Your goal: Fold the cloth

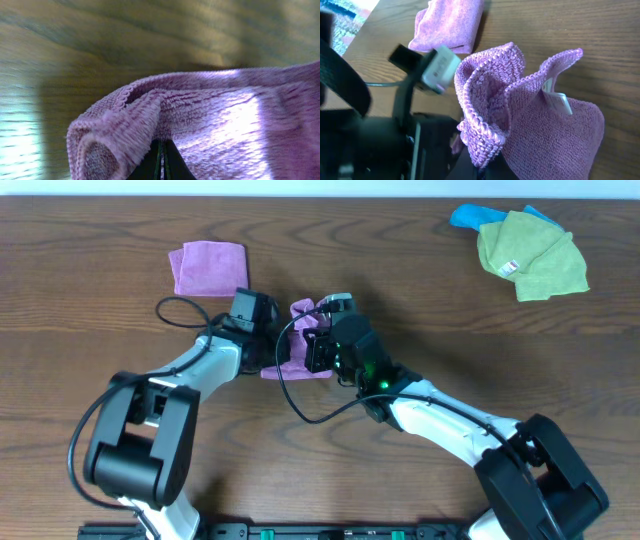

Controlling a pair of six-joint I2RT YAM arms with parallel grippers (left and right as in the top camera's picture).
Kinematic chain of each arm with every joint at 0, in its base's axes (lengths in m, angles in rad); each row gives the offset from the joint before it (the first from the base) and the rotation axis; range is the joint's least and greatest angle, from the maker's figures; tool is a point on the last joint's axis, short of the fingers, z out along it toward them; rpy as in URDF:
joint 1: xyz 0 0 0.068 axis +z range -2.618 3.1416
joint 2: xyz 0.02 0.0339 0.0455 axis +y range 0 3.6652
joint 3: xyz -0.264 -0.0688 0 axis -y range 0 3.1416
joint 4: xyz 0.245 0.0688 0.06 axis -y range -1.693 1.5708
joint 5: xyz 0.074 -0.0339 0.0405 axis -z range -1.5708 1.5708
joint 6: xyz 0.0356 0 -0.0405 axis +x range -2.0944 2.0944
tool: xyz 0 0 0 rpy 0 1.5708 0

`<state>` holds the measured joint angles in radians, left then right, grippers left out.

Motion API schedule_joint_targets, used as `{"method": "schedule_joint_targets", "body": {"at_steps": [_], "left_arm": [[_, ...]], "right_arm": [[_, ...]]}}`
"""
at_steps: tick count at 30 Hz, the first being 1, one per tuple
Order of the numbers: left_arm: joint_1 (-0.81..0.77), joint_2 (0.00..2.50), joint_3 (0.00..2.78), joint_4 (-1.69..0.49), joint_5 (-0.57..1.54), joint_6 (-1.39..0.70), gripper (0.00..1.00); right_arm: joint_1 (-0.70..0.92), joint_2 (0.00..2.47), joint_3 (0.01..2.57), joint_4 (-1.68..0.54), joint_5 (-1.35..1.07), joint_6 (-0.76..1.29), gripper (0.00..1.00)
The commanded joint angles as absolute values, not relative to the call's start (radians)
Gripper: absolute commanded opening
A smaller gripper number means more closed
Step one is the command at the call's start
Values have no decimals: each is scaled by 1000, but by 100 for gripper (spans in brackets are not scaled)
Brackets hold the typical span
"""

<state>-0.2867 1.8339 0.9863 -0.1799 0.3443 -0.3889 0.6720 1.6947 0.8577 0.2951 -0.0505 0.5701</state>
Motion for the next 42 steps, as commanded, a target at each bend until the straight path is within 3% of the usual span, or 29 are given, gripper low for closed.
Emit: {"method": "schedule_joint_targets", "body": {"at_steps": [1, 15, 42], "left_arm": [[-271, 1756, 1000, -187, 331, -378, 6], [-195, 1686, 999, -396, 178, -290, 5], [-156, 1732, 890, -337, 49, -307, 6]], "right_arm": [[682, 1697, 880, 292, -60, 583, 1], [717, 1697, 909, 291, -54, 556, 1], [728, 1697, 988, 197, -65, 534, 1]]}}
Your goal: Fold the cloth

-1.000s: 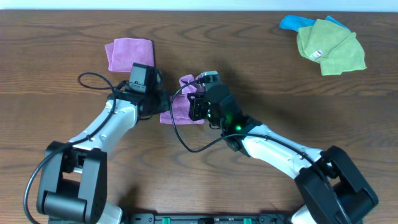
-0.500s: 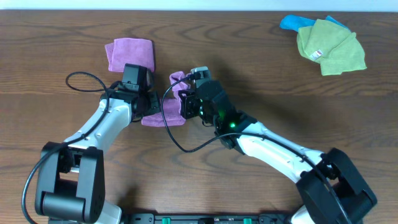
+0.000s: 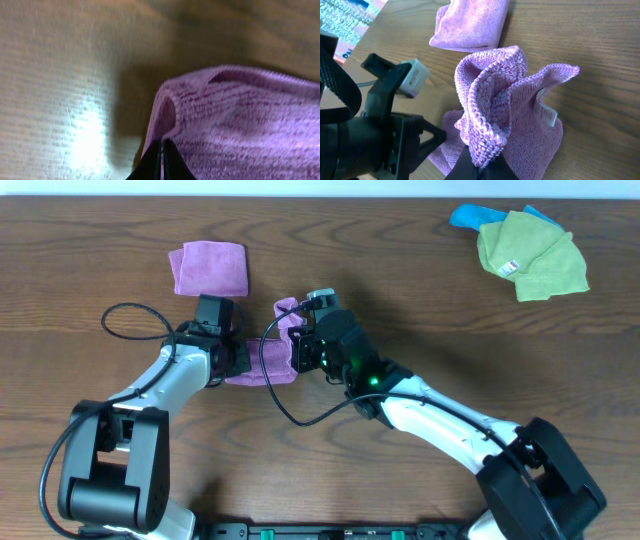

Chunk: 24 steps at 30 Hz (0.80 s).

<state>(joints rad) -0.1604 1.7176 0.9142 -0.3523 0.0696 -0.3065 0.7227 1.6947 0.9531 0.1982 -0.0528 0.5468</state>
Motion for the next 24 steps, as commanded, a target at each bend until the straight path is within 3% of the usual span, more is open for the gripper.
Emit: {"method": "schedule_joint_targets", "body": {"at_steps": [1, 24], "left_arm": [[-156, 1734, 884, -329, 49, -315, 6], [-156, 1748, 833, -247, 117, -374, 6]], "right_arm": [[729, 1697, 993, 197, -69, 534, 1], [809, 1829, 1081, 250, -54, 621, 1]]}}
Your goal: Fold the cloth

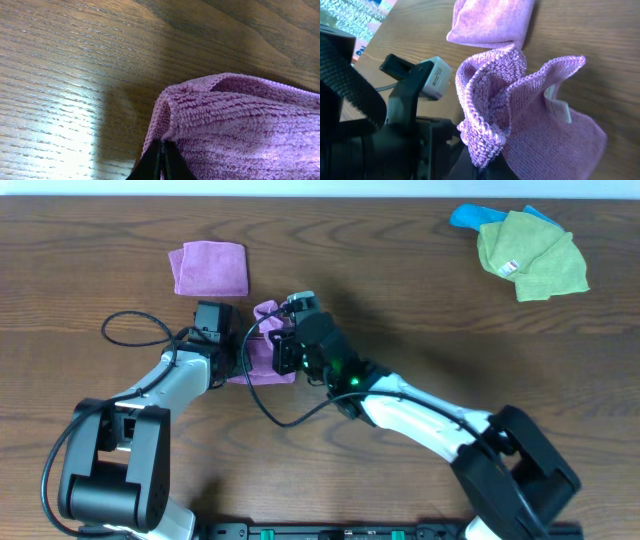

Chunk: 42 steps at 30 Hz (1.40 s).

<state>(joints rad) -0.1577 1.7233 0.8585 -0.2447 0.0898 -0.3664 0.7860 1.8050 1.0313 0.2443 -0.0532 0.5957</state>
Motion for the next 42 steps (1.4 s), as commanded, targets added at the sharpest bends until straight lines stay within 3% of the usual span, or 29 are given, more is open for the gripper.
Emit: {"method": "schedule_joint_targets", "body": {"at_steps": [1, 16, 26, 38, 41, 42], "left_arm": [[-156, 1748, 833, -247, 121, -374, 6], [-103, 1674, 834, -286, 125, -374, 6], [-49, 1566, 834, -302, 123, -366, 9], [45, 1548, 834, -352, 121, -358, 7], [68, 1548, 834, -362, 124, -346, 6], [76, 1548, 834, -364, 124, -343, 6]], "right_arm": [[817, 1846, 1103, 242, -54, 621, 1], [838, 1871, 1143, 138, -31, 623, 2], [852, 1924, 1143, 141, -40, 624, 1], [926, 1985, 1143, 183, -42, 597, 3], [938, 2000, 1143, 184, -42, 597, 5], [941, 2005, 1143, 184, -42, 597, 10]]}}
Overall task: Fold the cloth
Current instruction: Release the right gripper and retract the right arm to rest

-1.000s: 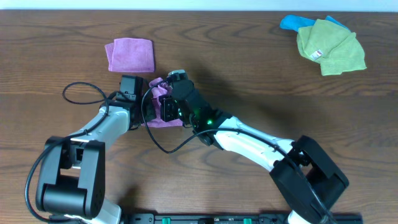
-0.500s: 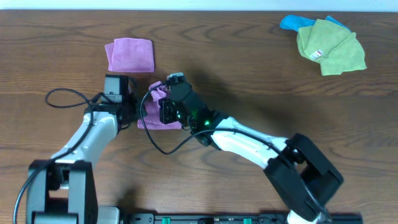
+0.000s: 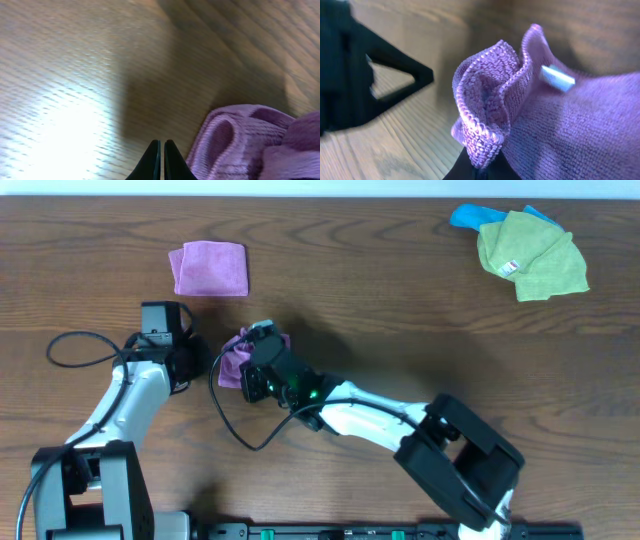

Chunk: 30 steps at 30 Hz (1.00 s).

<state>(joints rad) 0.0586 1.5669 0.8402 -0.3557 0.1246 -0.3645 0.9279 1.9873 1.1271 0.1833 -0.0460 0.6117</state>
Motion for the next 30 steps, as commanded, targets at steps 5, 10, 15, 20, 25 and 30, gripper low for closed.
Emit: {"method": "schedule_joint_targets", "body": {"at_steps": [5, 10, 15, 20, 25, 30], "left_arm": [[87, 1548, 834, -366, 124, -344, 6], [88, 1548, 834, -366, 124, -344, 6], [101, 1543, 836, -365, 124, -345, 6], [129, 1514, 836, -366, 124, -345, 8], [153, 1473, 836, -366, 125, -345, 15], [159, 1443, 836, -369, 131, -345, 30]], "right_arm": [[953, 2009, 1144, 208, -72, 573, 52], [958, 2009, 1145, 223, -186, 560, 56], [964, 2009, 1145, 219, -240, 560, 58], [979, 2009, 1145, 213, -253, 560, 63], [982, 2009, 1145, 186, -257, 560, 75], [980, 2003, 1145, 176, -259, 560, 99]]}}
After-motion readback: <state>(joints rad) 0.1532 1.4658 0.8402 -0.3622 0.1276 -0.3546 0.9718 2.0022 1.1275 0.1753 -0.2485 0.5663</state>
